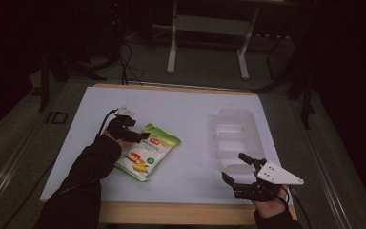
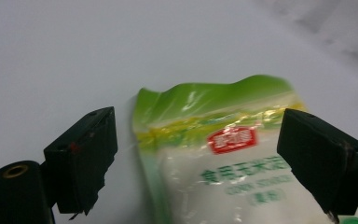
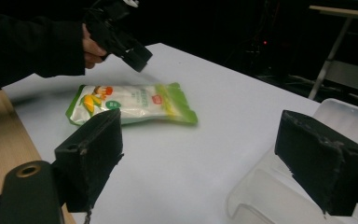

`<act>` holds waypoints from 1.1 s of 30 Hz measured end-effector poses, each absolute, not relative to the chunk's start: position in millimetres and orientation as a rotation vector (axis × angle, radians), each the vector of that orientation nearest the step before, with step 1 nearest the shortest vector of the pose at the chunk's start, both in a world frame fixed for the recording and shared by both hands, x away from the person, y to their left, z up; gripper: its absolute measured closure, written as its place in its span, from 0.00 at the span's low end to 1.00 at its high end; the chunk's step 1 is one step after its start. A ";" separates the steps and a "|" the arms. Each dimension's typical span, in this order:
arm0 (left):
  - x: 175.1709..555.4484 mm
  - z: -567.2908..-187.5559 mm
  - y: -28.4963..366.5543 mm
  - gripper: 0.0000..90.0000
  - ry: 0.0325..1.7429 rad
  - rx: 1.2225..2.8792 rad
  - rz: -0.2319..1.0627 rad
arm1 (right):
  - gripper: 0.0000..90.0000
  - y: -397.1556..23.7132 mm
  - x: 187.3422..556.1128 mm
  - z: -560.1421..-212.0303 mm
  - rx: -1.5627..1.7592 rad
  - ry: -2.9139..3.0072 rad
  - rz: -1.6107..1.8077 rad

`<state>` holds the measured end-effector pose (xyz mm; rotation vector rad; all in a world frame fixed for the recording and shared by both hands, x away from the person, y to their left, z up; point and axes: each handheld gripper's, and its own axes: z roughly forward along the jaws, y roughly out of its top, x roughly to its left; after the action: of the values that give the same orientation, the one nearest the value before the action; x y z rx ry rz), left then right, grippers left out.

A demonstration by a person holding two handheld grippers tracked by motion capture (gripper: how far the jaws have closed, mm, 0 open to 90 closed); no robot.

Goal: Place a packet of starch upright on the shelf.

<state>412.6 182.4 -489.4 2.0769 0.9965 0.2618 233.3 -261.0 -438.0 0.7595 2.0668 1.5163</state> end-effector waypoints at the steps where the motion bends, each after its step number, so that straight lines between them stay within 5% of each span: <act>1: 415.5 -492.5 182.6 0.16 1.004 2.091 0.262 | 0.17 -260.7 233.3 -438.3 0.762 2.067 1.515; 22: 432.1 -528.0 170.4 0.19 1.089 2.195 0.200 | 0.17 -261.6 238.0 -442.7 0.796 2.100 1.546; 33: 417.1 -518.6 147.9 0.57 1.046 2.323 0.209 | 0.17 -259.2 236.5 -442.3 0.791 2.107 1.523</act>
<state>417.1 147.9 -518.6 2.3232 1.0458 0.2088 236.5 -259.2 -442.3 0.7906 2.1066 1.5232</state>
